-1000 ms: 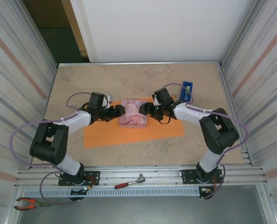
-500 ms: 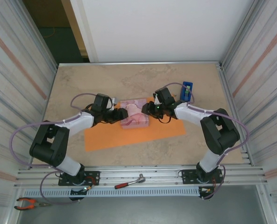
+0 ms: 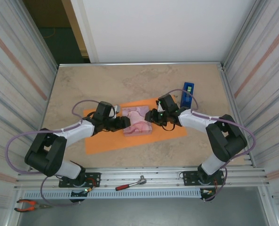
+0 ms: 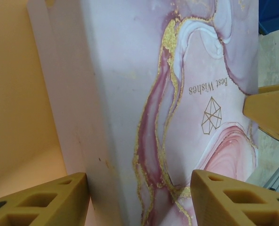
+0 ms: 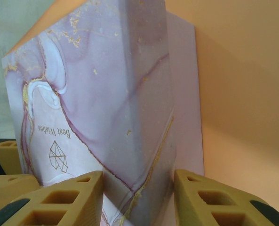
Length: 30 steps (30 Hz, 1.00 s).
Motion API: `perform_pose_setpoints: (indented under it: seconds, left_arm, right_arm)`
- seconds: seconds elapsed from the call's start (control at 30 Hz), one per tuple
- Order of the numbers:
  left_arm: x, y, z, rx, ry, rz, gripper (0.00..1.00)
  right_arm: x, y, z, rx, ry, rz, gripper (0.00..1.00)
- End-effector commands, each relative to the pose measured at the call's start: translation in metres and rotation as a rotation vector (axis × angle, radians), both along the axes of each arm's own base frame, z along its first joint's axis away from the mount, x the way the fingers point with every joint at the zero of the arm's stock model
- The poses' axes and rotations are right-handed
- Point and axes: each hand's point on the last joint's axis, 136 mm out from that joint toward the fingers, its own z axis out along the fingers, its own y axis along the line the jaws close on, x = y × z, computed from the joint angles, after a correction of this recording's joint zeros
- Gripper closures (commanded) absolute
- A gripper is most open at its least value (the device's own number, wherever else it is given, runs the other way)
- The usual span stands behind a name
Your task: Wrap the gift box in paper
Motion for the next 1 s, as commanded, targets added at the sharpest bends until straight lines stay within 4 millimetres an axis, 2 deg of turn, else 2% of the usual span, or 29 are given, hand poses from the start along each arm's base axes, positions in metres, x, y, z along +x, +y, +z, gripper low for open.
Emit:
perform_pose_setpoints:
  seconds: [0.0,0.13,0.4,0.63,0.97]
  left_arm:
    - [-0.004,-0.014,0.011,-0.065,-0.031,-0.044,0.41]
    - [-0.004,-0.015,0.014,-0.073,-0.035,-0.043,0.41]
    - [-0.005,-0.021,0.035,-0.095,-0.071,-0.052,0.41]
    - [-0.004,-0.02,0.025,-0.075,-0.059,-0.051,0.41]
    - [-0.006,-0.017,0.013,-0.052,-0.042,-0.048,0.42]
  right_arm:
    - [-0.007,0.006,-0.003,0.007,0.01,0.015,0.6]
    - [-0.005,0.006,-0.001,0.006,0.004,0.012,0.59]
    - [0.004,0.012,0.014,0.023,-0.025,0.019,0.62]
    - [0.013,0.017,0.018,0.019,-0.033,0.027,0.62]
    - [0.01,0.012,0.001,0.006,-0.002,0.017,0.61]
